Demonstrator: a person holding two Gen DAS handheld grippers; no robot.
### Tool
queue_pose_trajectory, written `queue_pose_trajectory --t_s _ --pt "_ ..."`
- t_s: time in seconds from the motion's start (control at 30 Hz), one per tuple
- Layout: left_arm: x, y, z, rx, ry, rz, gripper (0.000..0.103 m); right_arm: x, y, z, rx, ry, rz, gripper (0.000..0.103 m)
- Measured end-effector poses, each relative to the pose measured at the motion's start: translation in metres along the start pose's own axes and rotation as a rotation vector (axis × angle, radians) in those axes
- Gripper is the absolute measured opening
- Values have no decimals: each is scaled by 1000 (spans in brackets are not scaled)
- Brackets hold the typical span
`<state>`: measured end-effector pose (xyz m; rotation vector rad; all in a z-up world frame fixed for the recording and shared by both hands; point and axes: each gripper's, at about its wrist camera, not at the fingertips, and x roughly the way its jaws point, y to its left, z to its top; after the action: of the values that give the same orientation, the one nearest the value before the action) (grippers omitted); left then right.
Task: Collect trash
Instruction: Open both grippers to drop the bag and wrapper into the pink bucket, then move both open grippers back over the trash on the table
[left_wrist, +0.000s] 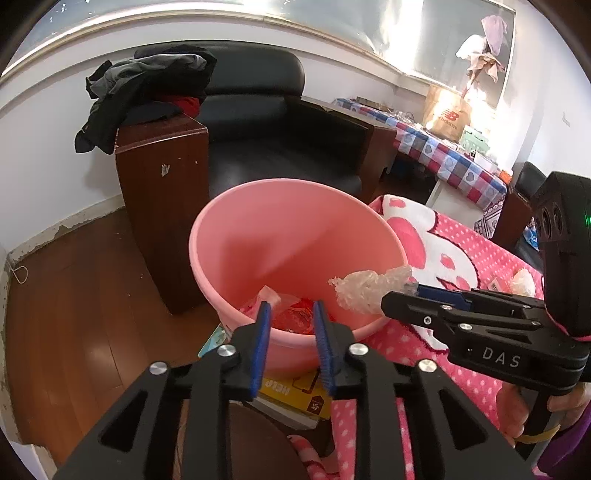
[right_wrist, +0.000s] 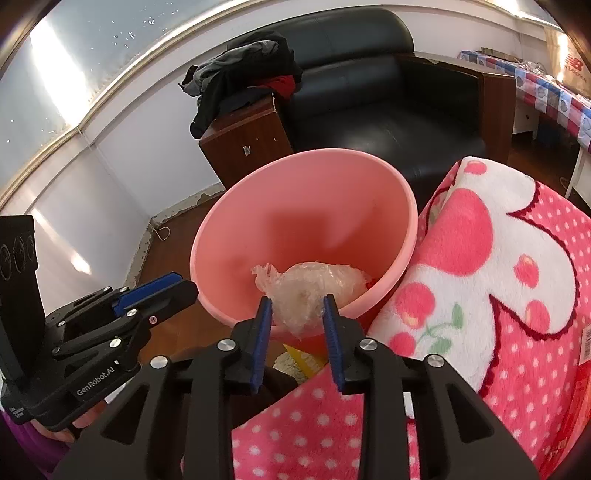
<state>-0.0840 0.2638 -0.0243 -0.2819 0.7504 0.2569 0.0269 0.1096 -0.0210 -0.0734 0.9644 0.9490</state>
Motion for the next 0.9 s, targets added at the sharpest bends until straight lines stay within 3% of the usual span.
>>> queue_pose_trajectory --t_s 0.47,0.9 --pt "-25 -16 0 15 -45 -53 29 -40 1 -14 -2 -70 -32 32" --pt "-29 -85 -5 97 -35 -190 40 -121 -36 -56 66 -157 -196 32"
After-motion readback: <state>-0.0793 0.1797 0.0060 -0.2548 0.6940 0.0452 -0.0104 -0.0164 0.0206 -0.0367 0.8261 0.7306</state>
